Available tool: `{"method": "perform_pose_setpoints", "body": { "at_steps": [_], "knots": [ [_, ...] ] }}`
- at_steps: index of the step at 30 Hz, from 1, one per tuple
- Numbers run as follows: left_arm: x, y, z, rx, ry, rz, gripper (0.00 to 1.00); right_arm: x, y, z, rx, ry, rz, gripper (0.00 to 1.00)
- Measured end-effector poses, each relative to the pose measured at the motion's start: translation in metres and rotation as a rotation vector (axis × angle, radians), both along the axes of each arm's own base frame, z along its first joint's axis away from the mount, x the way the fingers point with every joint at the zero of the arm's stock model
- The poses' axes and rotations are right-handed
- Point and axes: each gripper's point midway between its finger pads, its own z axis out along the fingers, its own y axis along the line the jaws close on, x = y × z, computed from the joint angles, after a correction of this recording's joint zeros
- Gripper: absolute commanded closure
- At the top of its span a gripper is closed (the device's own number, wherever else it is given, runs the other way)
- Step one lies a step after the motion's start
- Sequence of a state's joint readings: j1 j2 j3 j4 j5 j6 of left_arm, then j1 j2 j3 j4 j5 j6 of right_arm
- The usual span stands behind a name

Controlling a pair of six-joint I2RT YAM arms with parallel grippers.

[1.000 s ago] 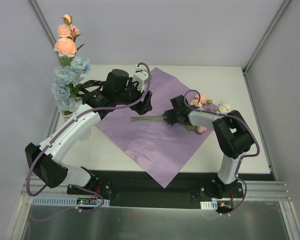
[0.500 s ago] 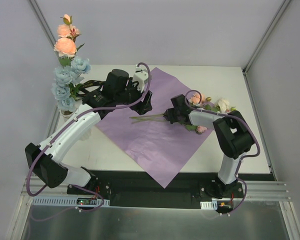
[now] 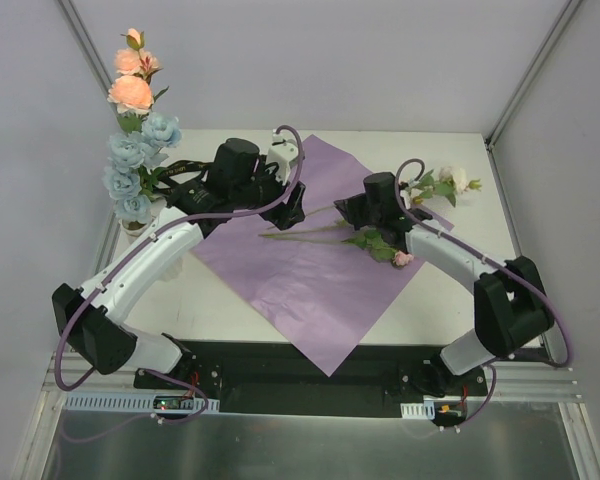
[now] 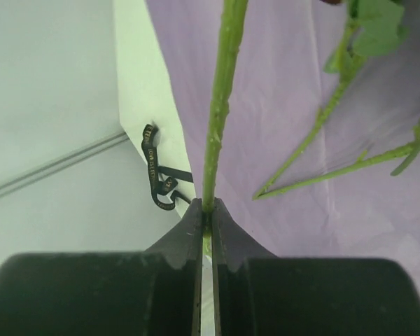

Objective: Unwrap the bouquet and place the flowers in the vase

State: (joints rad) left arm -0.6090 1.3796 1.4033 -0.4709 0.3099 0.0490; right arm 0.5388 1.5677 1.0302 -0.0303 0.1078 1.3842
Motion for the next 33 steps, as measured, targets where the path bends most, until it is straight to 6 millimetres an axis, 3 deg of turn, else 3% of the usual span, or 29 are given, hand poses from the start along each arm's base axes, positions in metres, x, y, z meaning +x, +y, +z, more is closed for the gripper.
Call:
{"method": "perform_pose_setpoints", "body": {
  "at_steps": [2,7,10,14,19,25,33],
  "knots": [
    [0.0,-0.001,-0.002,0.003,0.004,0.0,0.28,0.0,-0.008,0.018,-0.063,-0.081,0.04,0.99],
    [-0.001,-0.002,-0.003,-0.002,0.012,-0.01,0.25,-0.005,-0.021,0.042,-0.324,-0.272,0.252,0.99],
    [-0.008,-0.008,-0.001,-0.03,0.038,-0.048,0.24,-0.014,-0.005,0.058,-0.472,-0.431,0.555,0.99],
    [-0.019,-0.019,-0.001,-0.075,0.092,-0.108,0.23,-0.041,0.013,0.061,-0.579,-0.611,0.91,0.99],
    [-0.036,-0.036,0.005,-0.194,0.197,-0.205,0.27,-0.105,0.022,0.04,-0.548,-0.769,1.27,0.99],
    [-0.037,-0.042,0.018,-0.423,0.337,-0.255,0.36,-0.157,0.043,0.054,-0.475,-0.952,1.428,0.99],
    [-0.039,-0.044,0.029,-0.545,0.395,-0.295,0.51,-0.169,0.061,0.075,-0.462,-1.102,1.447,0.99]
  ]
}}
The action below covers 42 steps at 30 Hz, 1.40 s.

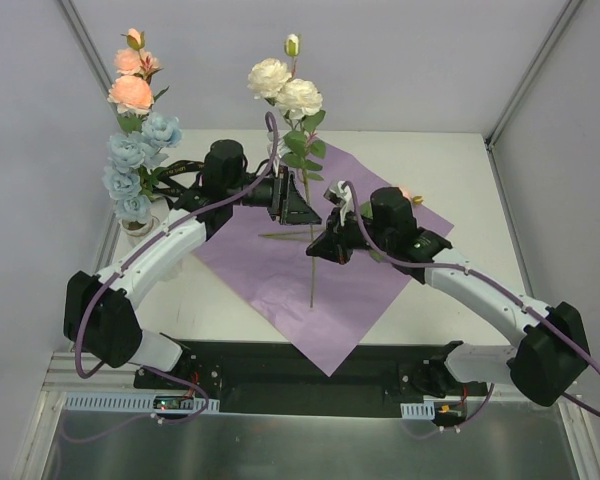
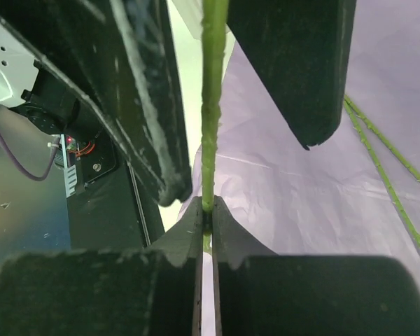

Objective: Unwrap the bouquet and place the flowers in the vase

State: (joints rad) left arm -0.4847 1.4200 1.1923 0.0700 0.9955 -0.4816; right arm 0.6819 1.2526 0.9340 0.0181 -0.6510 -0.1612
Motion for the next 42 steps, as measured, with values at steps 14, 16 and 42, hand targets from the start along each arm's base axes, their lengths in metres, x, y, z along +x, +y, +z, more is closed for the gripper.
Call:
{"method": "perform_pose_setpoints", "body": {
  "at_steps": [14,16,42],
  "knots": [
    [-0.012,0.002,0.039,-0.085,-0.051,-0.03,0.85,-0.014,-0.008,0.011,-0.003,-0.087,0.03,0.99],
    [-0.014,0.002,0.045,-0.094,-0.053,-0.039,0.97,-0.017,-0.01,0.014,-0.008,-0.108,0.031,0.99],
    [-0.054,0.298,0.249,0.381,-0.933,1.374,1.0,0.02,-0.062,0.01,-0.2,-0.223,-0.347,0.23]
  ]
}}
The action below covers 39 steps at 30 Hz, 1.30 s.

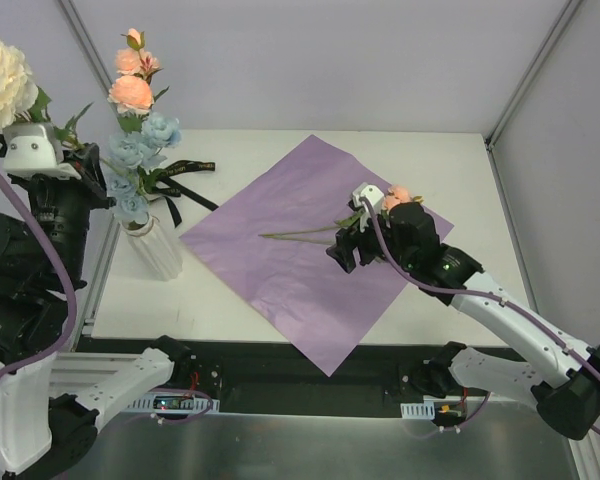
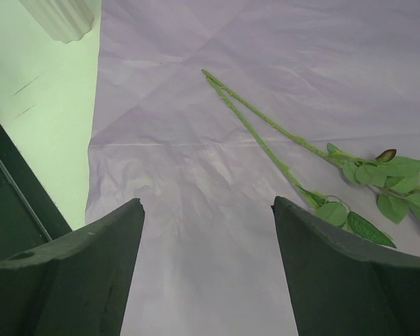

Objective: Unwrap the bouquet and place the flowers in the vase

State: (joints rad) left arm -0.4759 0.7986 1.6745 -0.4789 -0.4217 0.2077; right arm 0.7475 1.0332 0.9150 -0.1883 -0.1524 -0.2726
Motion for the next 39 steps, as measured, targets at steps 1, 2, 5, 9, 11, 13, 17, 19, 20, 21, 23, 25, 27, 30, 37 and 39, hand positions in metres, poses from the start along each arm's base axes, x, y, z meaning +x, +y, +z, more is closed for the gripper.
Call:
{"method": "perform_pose_setpoints", "body": {
  "at_steps": [1,2,5,9,11,13,17,19,20,21,23,25,27,30,37,39],
  "knots": [
    [0.001,0.009,-0.001,-0.004,0.015,0.054,1.0,0.0,-0.001,0.0,0.001,-0.003,-0.003,0.23],
    [0.003,0.017,-0.002,-0.005,0.035,0.107,1.0,-0.001,-0.002,0.001,0.002,-0.006,-0.006,0.23],
    [0.006,0.034,-0.005,-0.004,0.088,0.222,1.0,-0.002,-0.005,0.002,0.004,-0.012,-0.013,0.23],
    [0.005,0.044,0.002,-0.023,0.117,0.281,1.0,-0.003,-0.007,0.004,0.009,-0.021,-0.017,0.23],
    [0.003,0.045,0.001,-0.032,0.128,0.283,1.0,-0.004,-0.008,0.004,0.01,-0.022,-0.018,0.23],
    [0.002,0.046,-0.003,-0.029,0.142,0.287,1.0,-0.004,-0.009,0.004,0.01,-0.023,-0.02,0.23],
    [0.005,0.043,-0.012,-0.031,0.169,0.285,1.0,-0.004,-0.009,0.003,0.007,-0.021,-0.021,0.23],
    [0.009,0.04,-0.013,-0.046,0.171,0.28,1.0,-0.004,-0.009,0.002,0.006,-0.019,-0.021,0.23],
    [0.01,0.039,-0.014,-0.051,0.171,0.279,1.0,-0.004,-0.009,0.002,0.006,-0.019,-0.021,0.23],
    [0.012,0.038,-0.015,-0.058,0.171,0.278,1.0,-0.004,-0.009,0.002,0.006,-0.019,-0.021,0.23],
    [0.017,0.035,-0.017,-0.076,0.168,0.276,1.0,-0.004,-0.009,0.002,0.006,-0.019,-0.021,0.23],
    [0.021,0.033,-0.025,-0.075,0.179,0.279,1.0,-0.004,-0.009,0.002,0.006,-0.019,-0.021,0.23],
    [0.026,0.032,-0.037,-0.055,0.208,0.289,1.0,-0.004,-0.009,0.002,0.006,-0.02,-0.021,0.23],
    [0.031,0.029,-0.041,-0.041,0.224,0.294,1.0,-0.005,-0.009,0.003,0.008,-0.021,-0.021,0.23],
    [0.034,0.029,-0.04,-0.041,0.216,0.301,1.0,-0.005,-0.01,0.003,0.009,-0.021,-0.021,0.23],
    [0.033,0.03,-0.045,-0.039,0.222,0.307,1.0,-0.005,-0.009,0.003,0.009,-0.021,-0.021,0.23]
  ]
}}
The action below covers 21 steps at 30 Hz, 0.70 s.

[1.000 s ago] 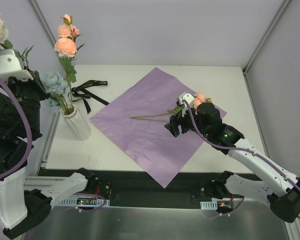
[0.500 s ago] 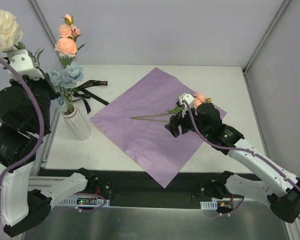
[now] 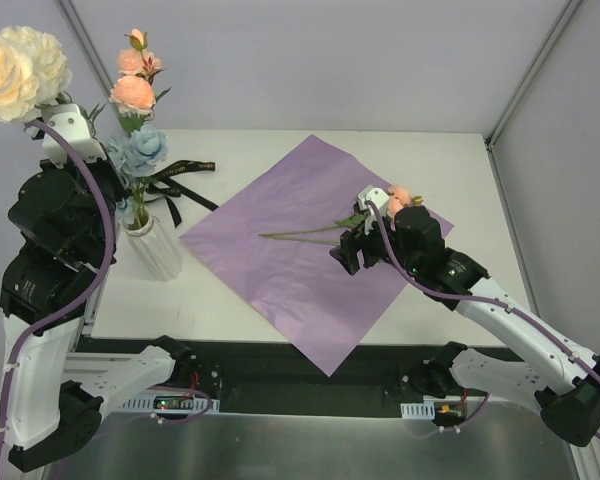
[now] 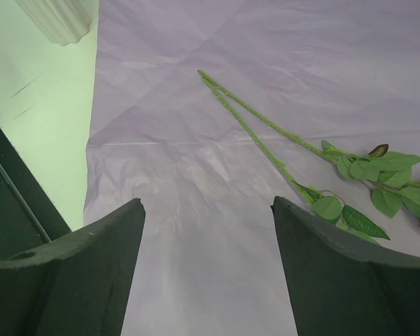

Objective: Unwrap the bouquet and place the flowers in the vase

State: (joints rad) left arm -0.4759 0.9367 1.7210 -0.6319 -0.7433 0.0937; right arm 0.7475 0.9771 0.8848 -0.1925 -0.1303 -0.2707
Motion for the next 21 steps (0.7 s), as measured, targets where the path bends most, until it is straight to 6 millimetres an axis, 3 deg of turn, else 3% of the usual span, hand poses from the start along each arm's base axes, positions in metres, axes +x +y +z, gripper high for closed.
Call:
{"method": "perform_pose_setpoints", "body": {
  "at_steps": [3,4,6,7,11,17,21],
  "knots": [
    [0.001,0.001,-0.015,0.01,0.022,0.008,0.98,0.0,0.0,0.0,0.0,0.0,0.0,0.23],
    [0.002,0.001,-0.022,0.016,0.032,0.01,0.8,0.0,0.0,0.0,0.001,0.001,0.001,0.23],
    [0.003,0.001,-0.033,0.027,0.053,0.018,0.57,0.0,0.0,0.0,0.001,0.001,0.002,0.23],
    [0.004,0.001,-0.037,0.037,0.063,0.02,0.37,-0.001,0.001,0.0,0.001,0.002,0.004,0.23],
    [0.004,0.001,-0.049,0.044,0.074,0.021,0.1,-0.001,0.001,-0.001,0.001,0.004,0.007,0.24],
    [-0.003,0.001,-0.042,0.014,0.026,-0.009,0.06,-0.001,0.002,-0.002,0.001,0.012,0.007,0.23],
    [-0.011,-0.012,-0.034,-0.008,-0.016,-0.113,0.13,-0.001,0.003,-0.004,0.004,0.023,0.005,0.23]
  ]
}}
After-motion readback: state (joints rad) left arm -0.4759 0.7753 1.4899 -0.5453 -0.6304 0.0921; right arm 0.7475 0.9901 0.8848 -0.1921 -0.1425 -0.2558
